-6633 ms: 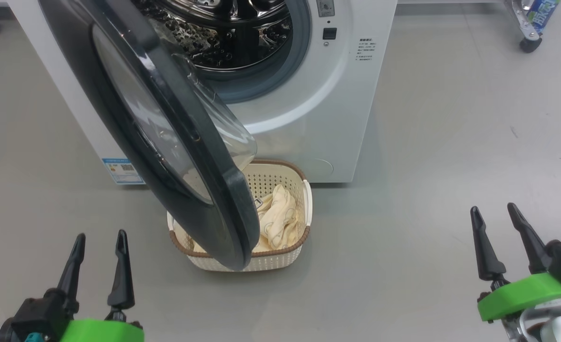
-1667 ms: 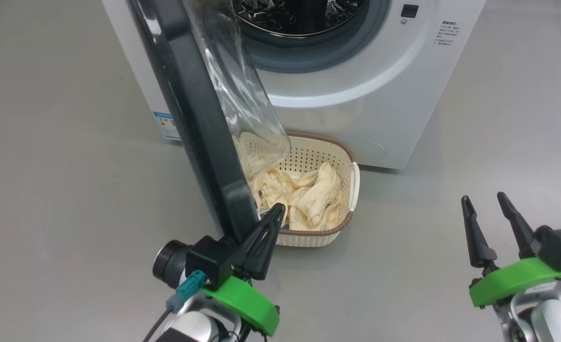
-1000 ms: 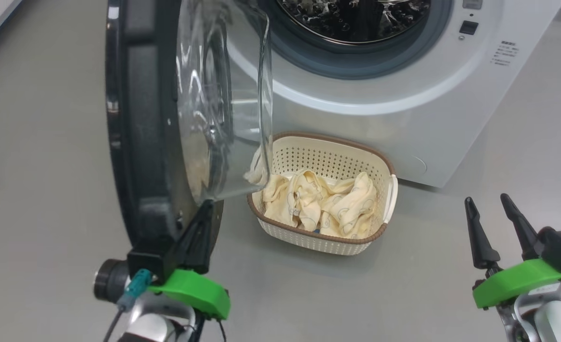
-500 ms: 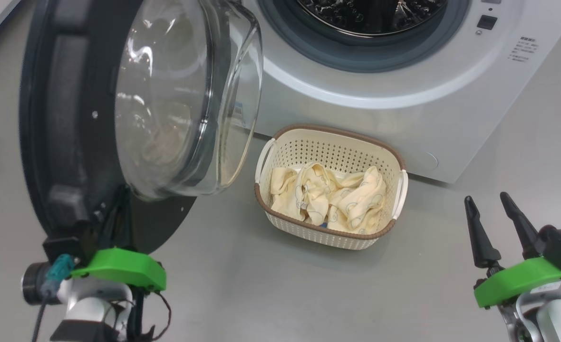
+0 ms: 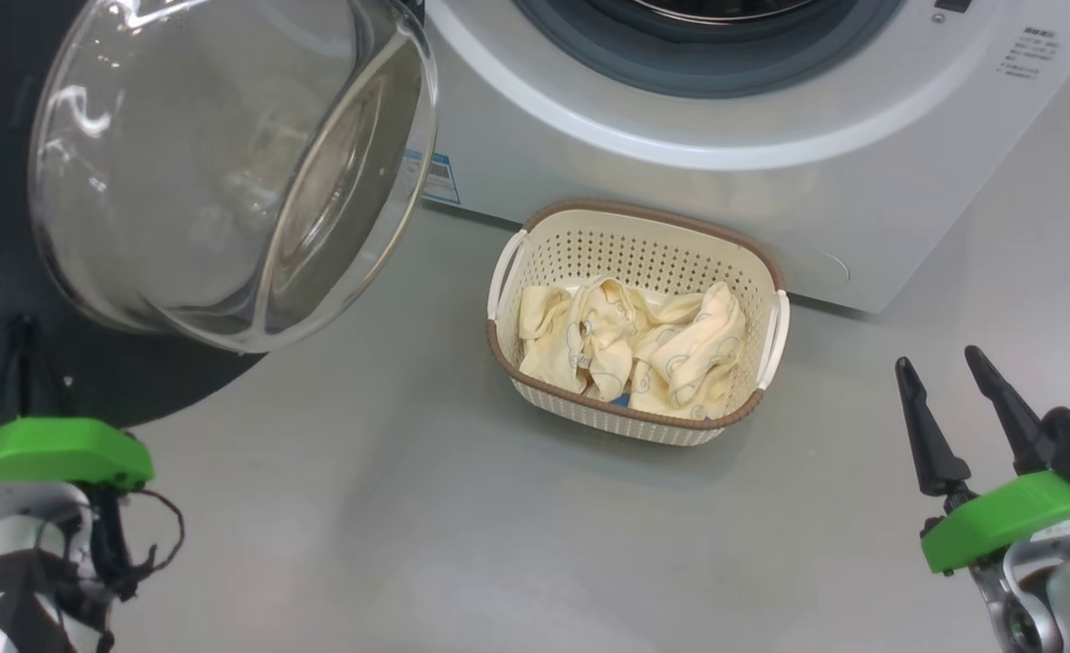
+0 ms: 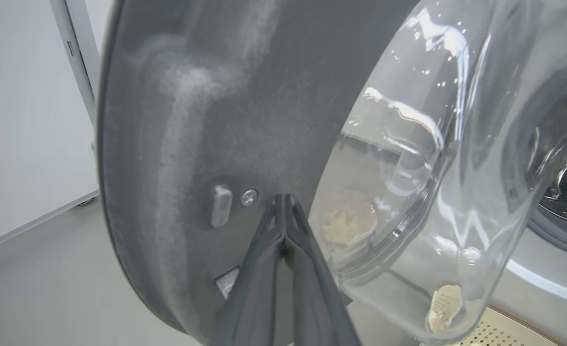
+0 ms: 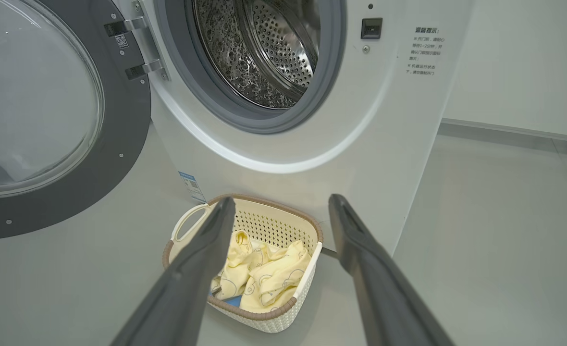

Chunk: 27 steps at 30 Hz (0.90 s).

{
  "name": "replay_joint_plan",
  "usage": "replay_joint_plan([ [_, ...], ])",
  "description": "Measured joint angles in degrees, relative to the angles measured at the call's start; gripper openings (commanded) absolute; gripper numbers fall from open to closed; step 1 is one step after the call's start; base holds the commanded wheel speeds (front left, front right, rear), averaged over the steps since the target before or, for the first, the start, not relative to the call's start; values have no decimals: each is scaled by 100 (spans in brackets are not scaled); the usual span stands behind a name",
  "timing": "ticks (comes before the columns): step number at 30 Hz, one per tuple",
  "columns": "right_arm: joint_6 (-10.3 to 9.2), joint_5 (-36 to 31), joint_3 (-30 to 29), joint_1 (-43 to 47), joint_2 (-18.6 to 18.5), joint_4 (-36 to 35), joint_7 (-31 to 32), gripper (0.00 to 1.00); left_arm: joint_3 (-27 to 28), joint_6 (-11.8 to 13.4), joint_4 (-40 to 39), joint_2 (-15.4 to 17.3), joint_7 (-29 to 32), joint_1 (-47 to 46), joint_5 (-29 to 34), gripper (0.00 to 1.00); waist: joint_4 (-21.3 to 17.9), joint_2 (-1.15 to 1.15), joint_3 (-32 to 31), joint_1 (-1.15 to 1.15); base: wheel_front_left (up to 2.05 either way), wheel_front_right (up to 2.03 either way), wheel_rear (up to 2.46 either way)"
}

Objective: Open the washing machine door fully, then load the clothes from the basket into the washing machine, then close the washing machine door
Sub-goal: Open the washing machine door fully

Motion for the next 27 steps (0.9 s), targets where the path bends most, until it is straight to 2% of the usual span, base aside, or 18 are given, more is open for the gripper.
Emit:
replay_joint_plan([
  [8,0,-35,23,-86,-177,-234,244,100,290,-242,664,112,-129,-530,-107,0,-72,0,260,0,0,0,0],
  [16,0,-44,35,-204,-230,-386,360,100,600,-323,1236,183,-175,-859,-130,0,-199,0,385,0,0,0,0],
  [20,0,-44,0,-204,-221,-391,357,100,708,-368,1277,177,-191,-857,-96,0,-236,0,352,0,0,0,0],
  [27,0,-44,-100,-187,-98,-341,218,100,855,-423,582,116,-199,-545,365,0,-355,0,108,0,0,0,0],
])
